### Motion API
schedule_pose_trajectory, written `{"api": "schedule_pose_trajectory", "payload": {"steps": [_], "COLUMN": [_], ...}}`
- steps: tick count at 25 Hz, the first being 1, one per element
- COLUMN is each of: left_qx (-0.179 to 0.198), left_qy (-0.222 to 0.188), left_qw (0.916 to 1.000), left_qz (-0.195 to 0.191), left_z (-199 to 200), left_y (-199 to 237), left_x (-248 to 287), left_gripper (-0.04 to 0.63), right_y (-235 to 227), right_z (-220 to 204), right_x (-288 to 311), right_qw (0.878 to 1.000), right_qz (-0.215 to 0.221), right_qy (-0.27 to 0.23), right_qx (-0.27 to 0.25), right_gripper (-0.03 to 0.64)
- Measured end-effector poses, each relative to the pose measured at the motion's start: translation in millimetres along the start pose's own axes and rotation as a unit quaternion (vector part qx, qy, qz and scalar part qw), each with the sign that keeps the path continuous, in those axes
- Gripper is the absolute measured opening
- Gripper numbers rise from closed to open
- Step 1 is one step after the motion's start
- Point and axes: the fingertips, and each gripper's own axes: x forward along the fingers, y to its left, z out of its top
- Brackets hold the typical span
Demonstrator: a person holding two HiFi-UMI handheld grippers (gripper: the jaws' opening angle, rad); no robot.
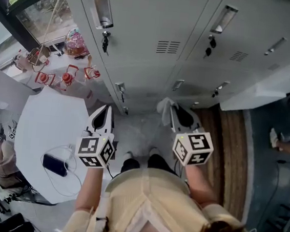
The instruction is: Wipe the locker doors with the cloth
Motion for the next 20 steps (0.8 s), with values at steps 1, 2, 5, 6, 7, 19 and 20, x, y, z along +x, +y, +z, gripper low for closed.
{"api": "schedule_pose_trajectory", "payload": {"steps": [1,2,5,6,7,19,20], "left_qx": [0.0,0.0,-0.003,-0.005,-0.006,-0.015,-0.016], "left_qy": [0.0,-0.001,0.0,0.0,0.0,-0.004,-0.004], "left_qw": [1.0,1.0,1.0,1.0,1.0,0.9999,0.9999], "left_qz": [-0.001,-0.001,-0.001,-0.001,-0.002,-0.005,-0.005], "left_z": [0,1,-1,-2,-3,-6,-6], "left_y": [0,0,1,1,1,4,5], "left_x": [0,0,1,1,0,-6,-7], "left_gripper": [0.002,0.002,0.002,0.002,0.002,0.002,0.002], "right_y": [1,1,3,3,4,13,13], "right_z": [0,0,0,0,1,2,2], "right_x": [0,1,2,2,2,1,0], "right_qw": [1.0,1.0,1.0,1.0,1.0,1.0,1.0], "right_qz": [0.0,0.0,0.001,0.001,0.002,0.003,0.002], "right_qy": [0.0,-0.001,-0.002,-0.003,-0.004,-0.005,-0.005], "right_qx": [0.0,0.001,0.001,0.001,0.0,0.005,0.007], "right_gripper": [0.02,0.02,0.02,0.02,0.02,0.02,0.02]}}
